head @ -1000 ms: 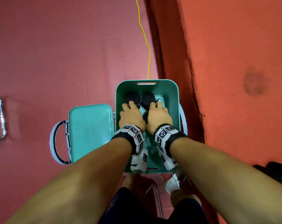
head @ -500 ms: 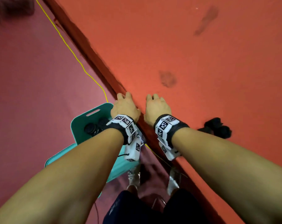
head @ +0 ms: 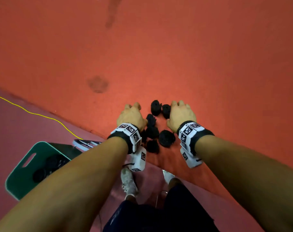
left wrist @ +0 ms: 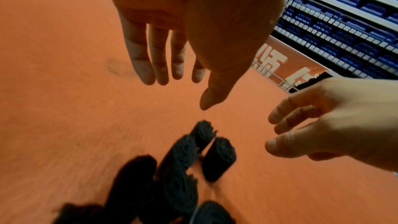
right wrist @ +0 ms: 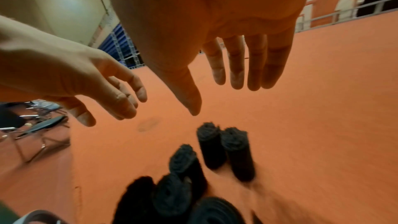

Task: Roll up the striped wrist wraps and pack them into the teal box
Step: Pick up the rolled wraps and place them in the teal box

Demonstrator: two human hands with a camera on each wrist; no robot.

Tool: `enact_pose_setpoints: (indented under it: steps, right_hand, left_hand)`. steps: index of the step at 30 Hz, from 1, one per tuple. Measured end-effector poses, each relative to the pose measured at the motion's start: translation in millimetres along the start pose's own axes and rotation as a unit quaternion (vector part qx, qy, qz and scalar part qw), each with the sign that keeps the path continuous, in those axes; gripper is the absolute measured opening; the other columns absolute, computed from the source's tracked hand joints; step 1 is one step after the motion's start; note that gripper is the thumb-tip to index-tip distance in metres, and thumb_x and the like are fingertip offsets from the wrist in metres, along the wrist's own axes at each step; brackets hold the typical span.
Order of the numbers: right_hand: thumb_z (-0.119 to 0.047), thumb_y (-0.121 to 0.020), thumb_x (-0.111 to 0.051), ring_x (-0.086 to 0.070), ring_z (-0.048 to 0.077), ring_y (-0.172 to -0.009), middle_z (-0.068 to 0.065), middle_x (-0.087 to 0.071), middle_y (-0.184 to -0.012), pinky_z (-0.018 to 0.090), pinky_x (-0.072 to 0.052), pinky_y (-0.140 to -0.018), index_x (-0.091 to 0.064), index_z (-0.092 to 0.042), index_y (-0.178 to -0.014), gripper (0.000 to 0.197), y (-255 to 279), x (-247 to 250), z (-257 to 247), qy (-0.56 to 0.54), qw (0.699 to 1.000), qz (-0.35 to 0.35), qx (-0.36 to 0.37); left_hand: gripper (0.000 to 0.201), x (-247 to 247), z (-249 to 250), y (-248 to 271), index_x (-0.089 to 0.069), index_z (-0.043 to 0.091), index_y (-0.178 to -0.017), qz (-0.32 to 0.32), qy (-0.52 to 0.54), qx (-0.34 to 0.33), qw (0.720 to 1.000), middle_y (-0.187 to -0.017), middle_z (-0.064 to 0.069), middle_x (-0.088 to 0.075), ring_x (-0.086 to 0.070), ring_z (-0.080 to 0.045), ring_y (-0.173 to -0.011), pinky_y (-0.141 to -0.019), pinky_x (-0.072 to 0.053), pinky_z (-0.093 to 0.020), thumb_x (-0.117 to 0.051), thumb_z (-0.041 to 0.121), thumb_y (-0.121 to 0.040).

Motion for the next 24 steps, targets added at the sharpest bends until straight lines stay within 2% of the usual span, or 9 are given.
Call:
enact_pose_setpoints:
  steps: [4, 9, 15, 18, 24]
  right_hand:
    - [-0.023, -0.087, -0.067, -0.05, 0.034, -0.118, 0.011, -0.051, -0.125, 0.043, -0.048, -0.09, -0.047, -0.008, -0.133, 0.052, -3, -15, 50, -0.02, 0.999, -0.033, -0.038]
    - [-0.035, -0.086, -0.071, -0.048, 0.031, -0.122, 0.008, -0.049, -0.128, 0.04, -0.047, -0.095, -0.045, -0.012, -0.137, 0.061, -6, -37, 76, -0.058, 0.995, -0.078, -0.038]
    - [-0.05, -0.082, -0.075, -0.047, 0.034, -0.127, 0.008, -0.046, -0.133, 0.044, -0.048, -0.101, -0.037, -0.016, -0.145, 0.081, -6, -69, 68, -0.098, 0.987, -0.13, 0.01]
    - [-0.049, -0.076, -0.081, -0.046, 0.035, -0.127, 0.008, -0.043, -0.137, 0.044, -0.047, -0.103, -0.036, -0.017, -0.146, 0.089, -5, -87, 58, -0.104, 0.982, -0.156, 0.031]
    - [-0.041, -0.073, -0.087, -0.045, 0.037, -0.127, 0.008, -0.038, -0.141, 0.044, -0.046, -0.103, -0.036, -0.02, -0.144, 0.09, -8, -115, 41, -0.101, 0.979, -0.171, 0.042]
  left_hand:
    - [0.051, -30, 29, -5, -0.053, 0.027, -0.131, -0.033, -0.03, -0.01, 0.999, -0.134, -0.008, -0.049, -0.059, -0.036, -0.117, -0.092, -0.05, -0.044, -0.075, 0.035, -0.085]
    - [0.053, -54, 40, -6, -0.053, 0.027, -0.133, -0.052, -0.058, -0.005, 0.997, -0.132, -0.009, -0.049, -0.059, -0.038, -0.117, -0.095, -0.05, -0.044, -0.073, 0.034, -0.084]
    - [0.046, -67, 29, -6, -0.053, 0.026, -0.133, -0.048, -0.055, 0.018, 0.997, -0.13, -0.01, -0.051, -0.059, -0.039, -0.115, -0.092, -0.048, -0.043, -0.064, 0.032, -0.089]
    - [0.042, -70, 20, -7, -0.056, 0.026, -0.13, -0.042, -0.047, 0.031, 0.998, -0.129, -0.009, -0.052, -0.059, -0.039, -0.114, -0.092, -0.049, -0.044, -0.061, 0.032, -0.089]
    - [0.036, -75, -8, -4, -0.058, 0.025, -0.126, -0.033, -0.042, 0.053, 0.997, -0.127, -0.009, -0.053, -0.06, -0.039, -0.111, -0.09, -0.05, -0.044, -0.058, 0.03, -0.09]
Point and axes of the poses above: each hand's wrist, its own y-axis away from the middle knuckle, its own x-axis out of the back of the hand, z = x × y, the point moved 1 cm from there along -y, towards the middle knuckle
